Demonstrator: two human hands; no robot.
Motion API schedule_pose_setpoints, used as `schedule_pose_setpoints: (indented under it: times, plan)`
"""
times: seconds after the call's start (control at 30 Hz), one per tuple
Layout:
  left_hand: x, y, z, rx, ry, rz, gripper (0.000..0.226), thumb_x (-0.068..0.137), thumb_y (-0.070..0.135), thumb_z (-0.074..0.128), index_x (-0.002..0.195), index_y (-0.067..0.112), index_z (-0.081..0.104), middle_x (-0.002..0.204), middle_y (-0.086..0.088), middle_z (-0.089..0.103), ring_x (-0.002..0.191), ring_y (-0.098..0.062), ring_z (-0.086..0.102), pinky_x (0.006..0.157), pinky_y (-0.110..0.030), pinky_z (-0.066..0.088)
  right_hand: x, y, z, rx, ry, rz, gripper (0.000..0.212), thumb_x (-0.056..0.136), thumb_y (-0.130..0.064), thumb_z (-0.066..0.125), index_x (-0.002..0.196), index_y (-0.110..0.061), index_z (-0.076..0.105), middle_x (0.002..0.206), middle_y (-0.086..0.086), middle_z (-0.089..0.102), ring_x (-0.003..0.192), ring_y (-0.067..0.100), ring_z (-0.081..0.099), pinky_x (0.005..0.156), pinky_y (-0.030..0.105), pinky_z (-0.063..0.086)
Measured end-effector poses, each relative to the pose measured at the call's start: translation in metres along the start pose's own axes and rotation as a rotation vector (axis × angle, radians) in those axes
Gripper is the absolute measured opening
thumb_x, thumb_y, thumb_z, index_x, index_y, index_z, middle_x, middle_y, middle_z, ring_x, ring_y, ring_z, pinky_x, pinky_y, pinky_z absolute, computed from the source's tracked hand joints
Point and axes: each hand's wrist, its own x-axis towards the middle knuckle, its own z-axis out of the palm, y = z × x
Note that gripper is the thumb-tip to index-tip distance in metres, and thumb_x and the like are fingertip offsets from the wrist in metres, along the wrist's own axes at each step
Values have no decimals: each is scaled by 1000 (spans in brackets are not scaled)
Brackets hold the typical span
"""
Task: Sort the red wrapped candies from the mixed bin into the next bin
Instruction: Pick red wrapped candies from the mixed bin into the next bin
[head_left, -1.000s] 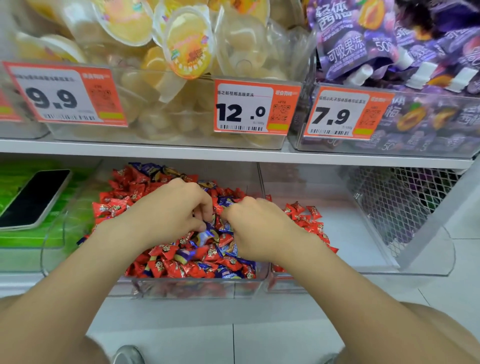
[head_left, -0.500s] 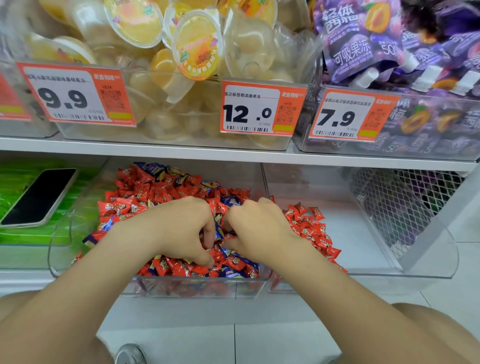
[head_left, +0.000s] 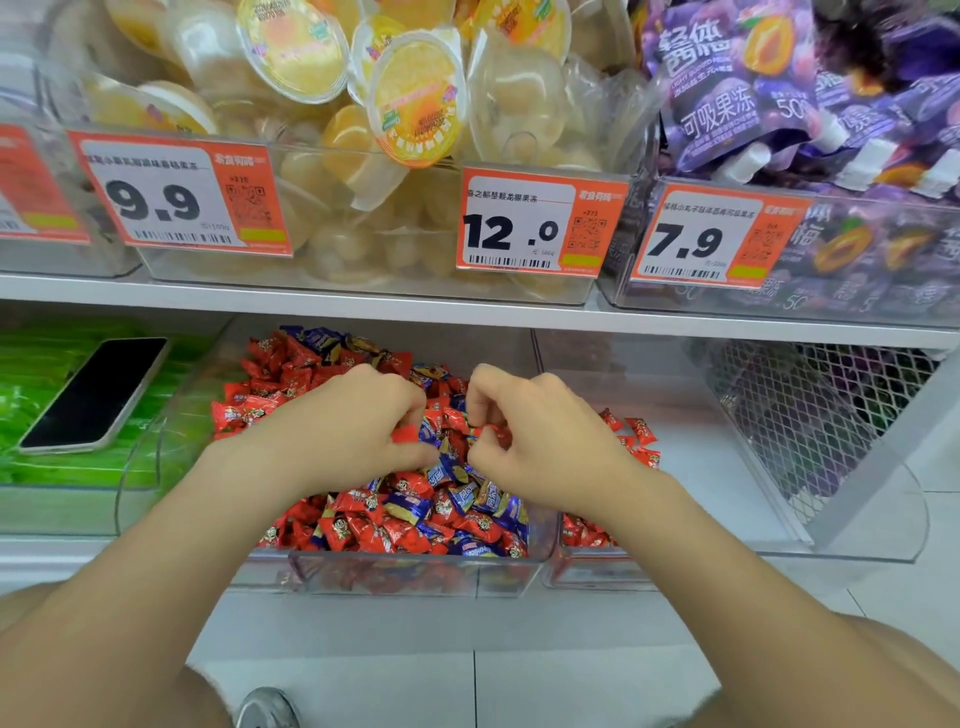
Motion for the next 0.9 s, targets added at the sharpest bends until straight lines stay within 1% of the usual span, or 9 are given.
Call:
schedule_pose_setpoints:
  times: [0.1, 0.17, 0.23, 0.3, 0.37, 0.47, 0.6, 0.73, 0.9]
  plan:
    - [-1, -3, 2, -78, -101, 9, 14, 100, 27, 64, 88, 34, 63, 81, 8, 68, 75, -8, 63, 69, -39, 56, -6, 2, -2, -101, -178, -109, 9, 104, -30, 55, 107, -30, 63, 67, -9, 60, 63, 8, 54, 59, 34, 42]
    - [-2, -2, 1, -106, -179, -15, 32, 102, 13, 45, 92, 35, 66, 91, 2, 71, 84, -18, 68, 78, -47, 58, -9, 3, 1, -186, -264, -160, 14, 102, -43, 62, 108, -33, 70, 69, -13, 61, 71, 11, 55, 70, 32, 36]
    - [-5, 0, 2, -77, -235, -17, 37, 103, 13, 37, 97, 32, 69, 100, 2, 68, 96, -18, 65, 89, -43, 56, -11, 2, 3, -239, -315, -178, 19, 96, -46, 70, 111, -35, 75, 65, -17, 54, 69, 9, 45, 75, 29, 28]
    - [-4, 2, 4, -33, -252, 15, 29, 106, 21, 43, 105, 28, 71, 99, 7, 66, 98, -11, 60, 94, -36, 51, -11, -2, 5, -292, -341, -194, 27, 93, -48, 74, 117, -34, 76, 80, -15, 65, 75, 11, 45, 78, 30, 27]
    - [-4, 1, 6, -13, -296, 37, 23, 103, 22, 54, 115, 33, 70, 99, 7, 66, 97, -11, 59, 94, -34, 50, -9, -7, 10, -376, -350, -200, 35, 90, -53, 76, 119, -32, 76, 97, -8, 73, 87, 19, 57, 79, 33, 32]
    - [-3, -1, 5, 52, -336, 39, 34, 94, 30, 75, 125, 41, 68, 108, 9, 60, 104, -11, 54, 93, -31, 49, -5, -11, 23, -460, -367, -184, 39, 86, -56, 78, 110, -25, 76, 92, 0, 72, 91, 28, 66, 71, 35, 42]
    - [2, -2, 4, -10, -239, 13, 20, 80, 34, 90, 97, 32, 79, 103, 10, 67, 98, -7, 60, 80, -23, 46, -5, -10, 31, -442, -339, -158, 20, 84, -35, 83, 101, -25, 77, 88, 0, 72, 87, 31, 68, 72, 36, 52]
    - [-1, -2, 5, 4, -236, 12, 14, 86, 32, 85, 92, 29, 72, 98, 12, 67, 92, -2, 56, 69, -24, 42, -7, -10, 27, -344, -263, -150, 17, 84, -22, 72, 99, -28, 77, 83, -7, 71, 83, 22, 66, 75, 31, 42]
    - [-9, -4, -3, -68, -241, 32, 17, 94, 22, 64, 102, 36, 68, 93, 8, 64, 79, -1, 56, 71, -28, 48, -8, -13, 2, 26, -170, -74, 39, 89, -17, 62, 117, -40, 76, 77, -3, 64, 70, 14, 58, 63, 27, 49]
